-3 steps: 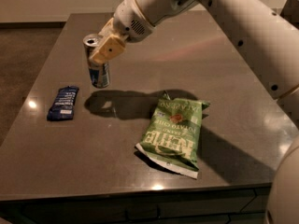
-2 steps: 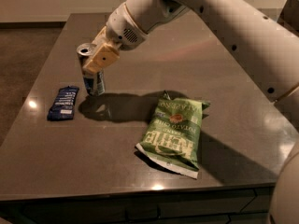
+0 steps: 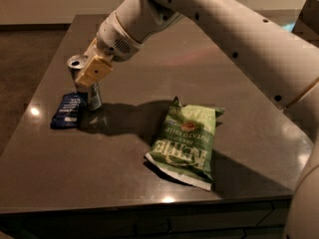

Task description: Move redbull can near rxbar blueberry

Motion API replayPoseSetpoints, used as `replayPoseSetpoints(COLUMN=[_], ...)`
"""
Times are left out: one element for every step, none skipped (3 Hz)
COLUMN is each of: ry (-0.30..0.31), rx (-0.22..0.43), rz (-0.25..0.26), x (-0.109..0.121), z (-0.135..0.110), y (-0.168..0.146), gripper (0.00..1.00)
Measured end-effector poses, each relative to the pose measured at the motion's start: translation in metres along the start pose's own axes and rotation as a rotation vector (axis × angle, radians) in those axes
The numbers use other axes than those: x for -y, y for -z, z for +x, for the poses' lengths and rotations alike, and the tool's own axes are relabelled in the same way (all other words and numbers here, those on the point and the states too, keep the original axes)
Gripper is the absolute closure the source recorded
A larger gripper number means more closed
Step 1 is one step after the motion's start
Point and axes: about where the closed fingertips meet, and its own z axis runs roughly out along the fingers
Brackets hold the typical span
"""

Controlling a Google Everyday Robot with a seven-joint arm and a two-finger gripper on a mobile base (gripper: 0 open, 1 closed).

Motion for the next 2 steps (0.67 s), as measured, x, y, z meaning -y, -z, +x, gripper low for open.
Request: replayPoseSetpoints(ry=[-0.01, -0.036], rx=[-0.019, -0.035], rz=[0.013, 0.034], x=[0.008, 0.022], z=[0.011, 0.033], y=[-0.005, -0.002], gripper=[0.61, 0.31])
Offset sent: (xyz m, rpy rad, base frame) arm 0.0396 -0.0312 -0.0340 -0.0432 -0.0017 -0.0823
